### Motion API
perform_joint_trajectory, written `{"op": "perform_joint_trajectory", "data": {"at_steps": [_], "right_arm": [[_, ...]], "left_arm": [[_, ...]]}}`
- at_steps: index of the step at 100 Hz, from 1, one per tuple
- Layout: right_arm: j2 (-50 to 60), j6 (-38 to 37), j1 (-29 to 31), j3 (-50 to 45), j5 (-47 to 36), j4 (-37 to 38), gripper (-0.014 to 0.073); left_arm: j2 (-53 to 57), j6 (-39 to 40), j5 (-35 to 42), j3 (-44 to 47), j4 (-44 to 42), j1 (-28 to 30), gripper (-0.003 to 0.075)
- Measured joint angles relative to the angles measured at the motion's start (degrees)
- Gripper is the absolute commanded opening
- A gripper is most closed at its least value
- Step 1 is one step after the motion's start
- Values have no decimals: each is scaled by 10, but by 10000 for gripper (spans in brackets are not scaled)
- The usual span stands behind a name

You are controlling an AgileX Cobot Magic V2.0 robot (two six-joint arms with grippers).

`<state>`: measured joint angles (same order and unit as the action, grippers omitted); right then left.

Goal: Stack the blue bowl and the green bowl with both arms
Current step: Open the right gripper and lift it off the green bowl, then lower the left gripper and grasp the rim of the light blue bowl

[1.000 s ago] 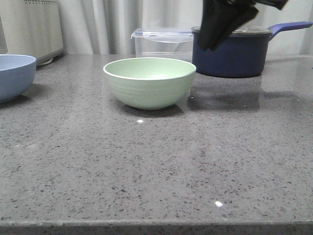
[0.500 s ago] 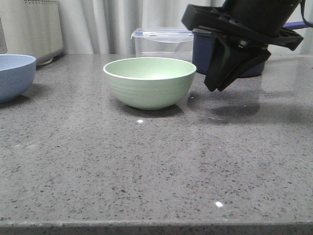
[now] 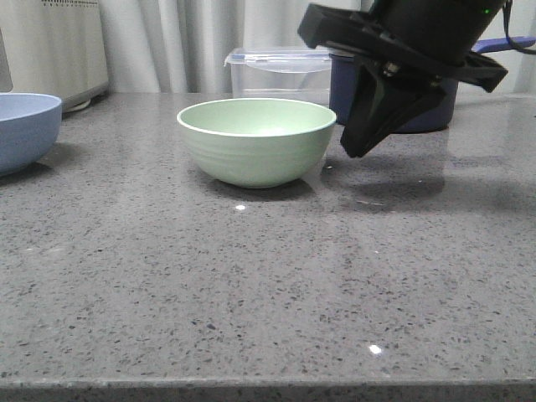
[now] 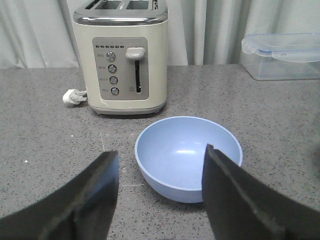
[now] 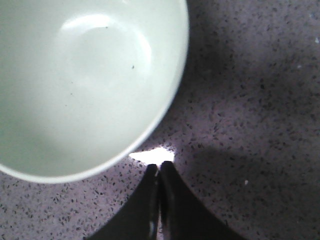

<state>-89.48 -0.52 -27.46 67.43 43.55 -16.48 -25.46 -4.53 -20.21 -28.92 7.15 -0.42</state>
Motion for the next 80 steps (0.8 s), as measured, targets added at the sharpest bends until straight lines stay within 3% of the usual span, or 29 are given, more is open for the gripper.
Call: {"op": "perform_joint_trajectory", "data": {"at_steps": [65, 80], "right_arm": [[-18, 0, -1, -1, -23, -39, 11], [-18, 0, -1, -1, -23, -39, 11]], "left_arm": [[-1, 0, 0, -1, 0, 0, 364], [-28, 0, -31, -28, -1, 0, 364]]}}
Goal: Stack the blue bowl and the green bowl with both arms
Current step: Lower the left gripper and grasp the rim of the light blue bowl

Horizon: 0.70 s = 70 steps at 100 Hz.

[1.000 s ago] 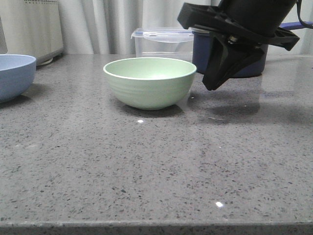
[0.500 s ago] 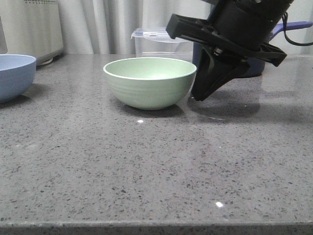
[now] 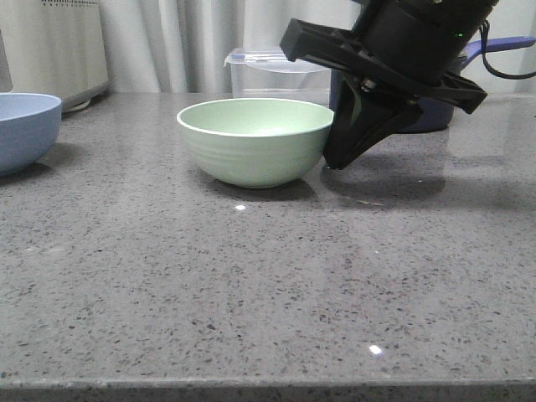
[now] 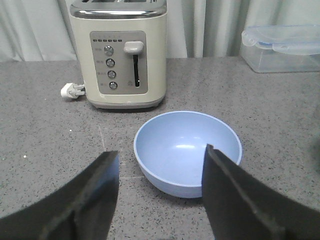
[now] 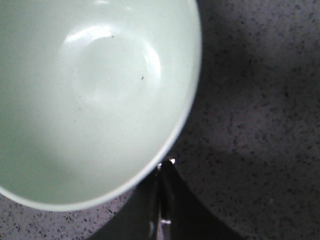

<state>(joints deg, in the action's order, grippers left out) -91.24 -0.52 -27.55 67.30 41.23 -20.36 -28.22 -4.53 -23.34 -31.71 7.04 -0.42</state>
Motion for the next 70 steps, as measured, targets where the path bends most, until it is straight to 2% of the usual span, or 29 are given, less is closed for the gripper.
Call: {"op": "perform_joint_trajectory", "data": {"at_steps": [11, 27, 70], "right_arm": [[0, 1, 0, 0, 0, 0, 11], [0, 1, 0, 0, 0, 0, 11], [0, 1, 0, 0, 0, 0, 11]], "left_arm": [[-46, 0, -32, -42, -5, 0, 360], [-144, 13, -96, -122, -10, 0, 314], [-421, 41, -214, -320, -11, 15, 314]]}}
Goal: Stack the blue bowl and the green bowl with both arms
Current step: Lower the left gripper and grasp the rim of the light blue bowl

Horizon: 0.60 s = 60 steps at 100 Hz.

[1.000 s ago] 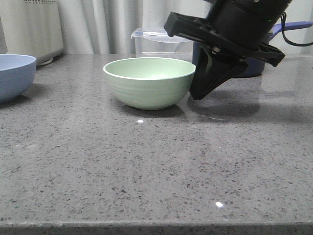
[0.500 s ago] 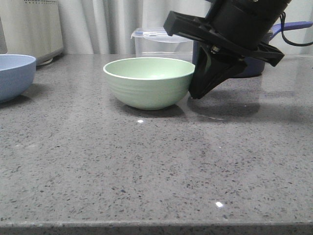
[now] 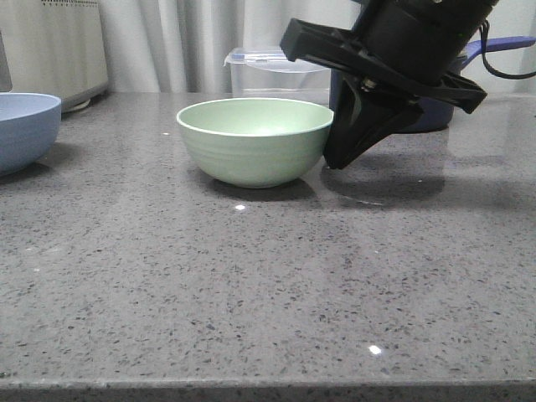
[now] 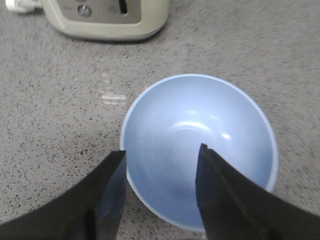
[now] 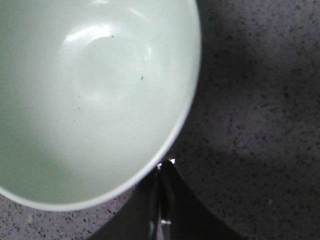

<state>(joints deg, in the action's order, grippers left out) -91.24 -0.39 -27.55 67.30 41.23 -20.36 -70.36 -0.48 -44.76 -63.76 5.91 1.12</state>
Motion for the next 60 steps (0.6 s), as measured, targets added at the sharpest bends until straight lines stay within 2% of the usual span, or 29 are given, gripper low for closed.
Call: {"op": "perform_joint_trajectory", "data": {"at_steps": [29, 60], "right_arm": [[0, 0, 0, 0, 0, 0, 11], [0, 4, 0, 0, 0, 0, 11]], "left_arm": [[-121, 5, -45, -61, -6, 28, 314], [-173, 5, -49, -66, -6, 28, 314]]}}
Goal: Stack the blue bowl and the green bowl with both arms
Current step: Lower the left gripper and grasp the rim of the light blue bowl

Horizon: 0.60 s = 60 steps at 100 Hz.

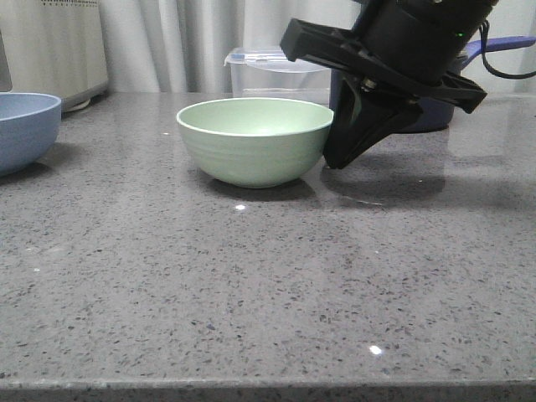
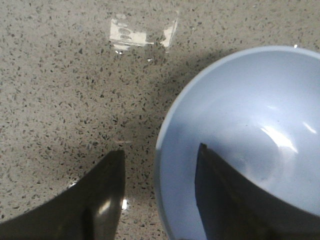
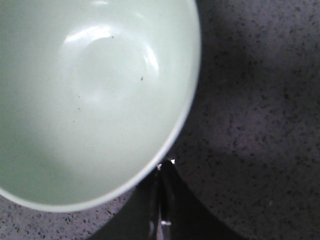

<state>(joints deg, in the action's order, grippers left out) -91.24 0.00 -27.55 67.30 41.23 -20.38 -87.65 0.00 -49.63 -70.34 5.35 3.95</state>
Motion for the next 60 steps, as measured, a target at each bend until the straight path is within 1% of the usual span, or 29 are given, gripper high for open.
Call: {"op": "perform_joint_trajectory", "data": {"at_steps": [22, 29, 36, 48, 50, 51, 54, 60], "right_arm": [[0, 0, 0, 0, 0, 0, 11], [0, 0, 0, 0, 0, 0, 11], [0, 0, 0, 0, 0, 0, 11], [0, 0, 0, 0, 0, 0, 11], [0, 0, 0, 0, 0, 0, 11], [0, 0, 0, 0, 0, 0, 11], [0, 0, 0, 0, 0, 0, 11], [0, 0, 0, 0, 0, 0, 11]], "left_arm": [[-22, 0, -4, 0, 0, 0, 313], [-24, 0, -4, 0, 0, 0, 296], [-24, 0, -4, 0, 0, 0, 230], [-24, 0, -4, 0, 0, 0, 50], [-24, 0, -4, 0, 0, 0, 30], [-24, 0, -4, 0, 0, 0, 1], [-24, 0, -4, 0, 0, 0, -22], [-24, 0, -4, 0, 0, 0, -20]]}}
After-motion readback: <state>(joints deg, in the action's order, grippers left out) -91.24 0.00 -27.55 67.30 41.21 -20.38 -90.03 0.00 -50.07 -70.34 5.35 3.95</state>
